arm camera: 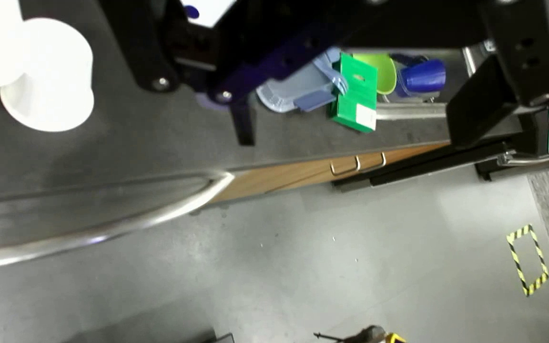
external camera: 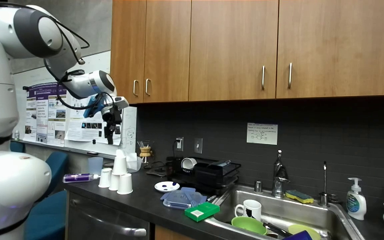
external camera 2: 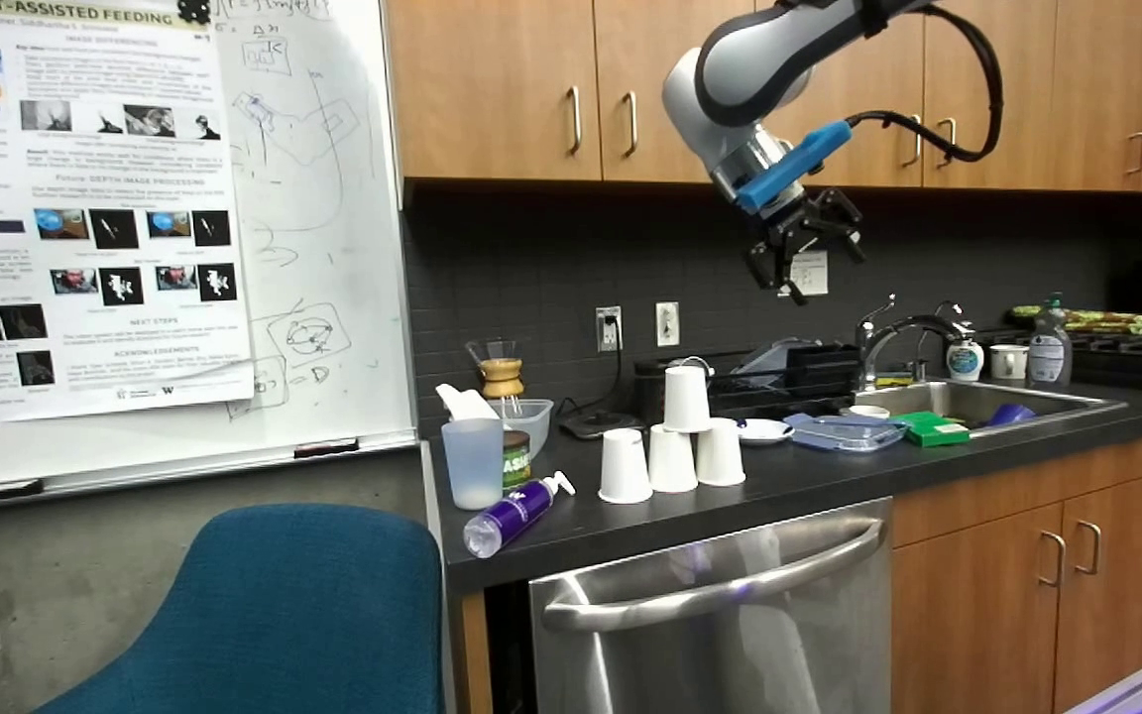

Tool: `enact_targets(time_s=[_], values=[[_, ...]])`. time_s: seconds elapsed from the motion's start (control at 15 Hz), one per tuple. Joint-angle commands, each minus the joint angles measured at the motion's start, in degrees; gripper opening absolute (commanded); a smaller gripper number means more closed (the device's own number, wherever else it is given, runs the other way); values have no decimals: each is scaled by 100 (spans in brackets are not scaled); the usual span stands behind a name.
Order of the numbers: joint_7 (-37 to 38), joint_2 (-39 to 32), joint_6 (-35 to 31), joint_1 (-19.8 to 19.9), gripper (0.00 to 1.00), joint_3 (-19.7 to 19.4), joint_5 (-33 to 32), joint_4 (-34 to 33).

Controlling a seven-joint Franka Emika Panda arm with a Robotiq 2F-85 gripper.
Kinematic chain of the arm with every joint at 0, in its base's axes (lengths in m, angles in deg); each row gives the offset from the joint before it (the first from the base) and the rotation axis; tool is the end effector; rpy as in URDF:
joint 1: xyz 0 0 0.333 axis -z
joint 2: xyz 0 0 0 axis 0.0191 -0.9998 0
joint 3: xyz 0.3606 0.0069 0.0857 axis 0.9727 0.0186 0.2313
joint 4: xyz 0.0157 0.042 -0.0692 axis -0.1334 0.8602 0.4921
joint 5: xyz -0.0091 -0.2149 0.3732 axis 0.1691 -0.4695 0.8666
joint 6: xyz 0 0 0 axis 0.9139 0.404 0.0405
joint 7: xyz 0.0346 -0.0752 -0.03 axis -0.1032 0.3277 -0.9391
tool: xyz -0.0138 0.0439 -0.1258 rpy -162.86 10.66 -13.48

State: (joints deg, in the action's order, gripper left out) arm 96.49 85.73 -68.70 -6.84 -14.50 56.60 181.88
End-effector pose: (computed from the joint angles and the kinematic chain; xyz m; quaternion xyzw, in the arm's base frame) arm 0.4552 0.1556 0.5411 0.9400 -0.1854 -0.0714 0.2774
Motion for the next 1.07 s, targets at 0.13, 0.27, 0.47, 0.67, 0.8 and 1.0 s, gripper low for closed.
enact_targets(time_s=[0.13,0.27,0.47,0.67,0.8,1.0], values=[[137,21,-1069,-7,100,-154,-446,-98],[-69,8,-1372,10,100,-239,-388,-98],[-716,27,-1618,8,100,-356,-246,-74],[-1498,32,-1687,-6,100,-419,-140,-51],[-2023,36,-1630,-14,100,-426,-114,-34],[-2860,83,-1585,-45,100,-423,-120,54]])
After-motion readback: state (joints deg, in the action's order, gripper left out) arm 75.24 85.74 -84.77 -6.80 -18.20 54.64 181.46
